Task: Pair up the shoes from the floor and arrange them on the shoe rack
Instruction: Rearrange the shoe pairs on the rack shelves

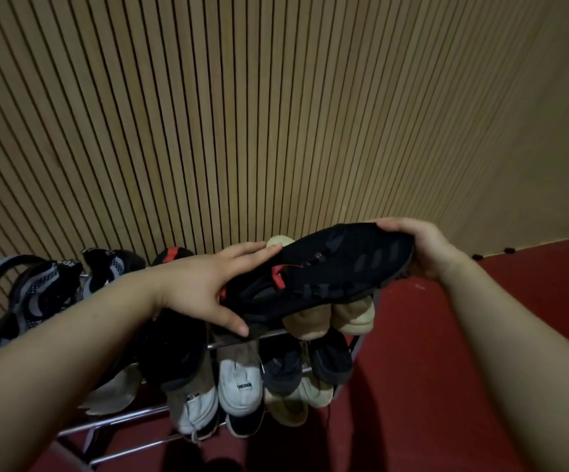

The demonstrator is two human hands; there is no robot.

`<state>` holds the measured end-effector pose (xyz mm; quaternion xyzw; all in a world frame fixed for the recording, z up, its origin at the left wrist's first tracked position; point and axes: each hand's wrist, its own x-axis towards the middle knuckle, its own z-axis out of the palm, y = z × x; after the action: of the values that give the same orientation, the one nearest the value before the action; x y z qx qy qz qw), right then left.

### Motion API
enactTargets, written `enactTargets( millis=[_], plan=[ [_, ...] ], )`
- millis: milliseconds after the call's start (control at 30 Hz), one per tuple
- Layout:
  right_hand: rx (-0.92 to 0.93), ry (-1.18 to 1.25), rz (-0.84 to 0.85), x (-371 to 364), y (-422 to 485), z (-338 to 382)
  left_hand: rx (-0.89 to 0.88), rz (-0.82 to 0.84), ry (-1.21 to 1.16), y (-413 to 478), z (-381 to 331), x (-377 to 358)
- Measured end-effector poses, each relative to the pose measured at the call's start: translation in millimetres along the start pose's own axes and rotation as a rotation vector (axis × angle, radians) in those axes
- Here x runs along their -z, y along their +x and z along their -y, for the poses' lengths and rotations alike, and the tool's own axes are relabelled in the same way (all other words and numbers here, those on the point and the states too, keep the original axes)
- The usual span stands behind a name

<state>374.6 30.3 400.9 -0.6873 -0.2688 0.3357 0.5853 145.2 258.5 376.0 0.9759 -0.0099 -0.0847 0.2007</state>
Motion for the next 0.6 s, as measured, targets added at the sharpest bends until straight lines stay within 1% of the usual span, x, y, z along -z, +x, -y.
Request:
enactTargets(
  millis=[133,233,300,367,400,433,500,533,600],
  plan=[
    [-0.015,0.047,-0.041,4.8,4.1,13.2,-0.071,-0.002,-0.428,0.5,-5.6,-1.2],
    [-0.045,0.013,-0.078,1.2,8.3,16.8,-0.104,-0.037,-0.637,2.1,-13.8,-7.1],
    [-0.040,0.054,-0.144,-6.2,11.9,17.5,-0.080,-0.124,-0.767,5.4,-22.6,-13.8],
    [-0.027,0.191,-0.191,-19.5,8.9,12.7,-0.016,-0.284,-0.886,10.4,-28.9,-23.1],
    [-0.015,0.230,-0.178,-26.6,5.4,6.7,0.028,-0.377,-0.931,13.1,-31.5,-28.0],
    [0.005,0.211,-0.134,-35.8,1.1,-1.4,0.065,-0.466,-0.944,16.6,-33.2,-33.0],
    [0.068,0.084,0.001,-59.8,-6.5,-18.5,0.115,-0.607,-0.893,22.8,-35.3,-42.5],
    [0.108,0.010,0.044,-71.6,-8.6,-26.6,0.135,-0.658,-0.867,24.1,-36.2,-46.0],
    [0.168,-0.078,0.043,-88.1,-5.1,-39.7,0.139,-0.685,-0.829,23.1,-31.9,-52.0]
  ],
)
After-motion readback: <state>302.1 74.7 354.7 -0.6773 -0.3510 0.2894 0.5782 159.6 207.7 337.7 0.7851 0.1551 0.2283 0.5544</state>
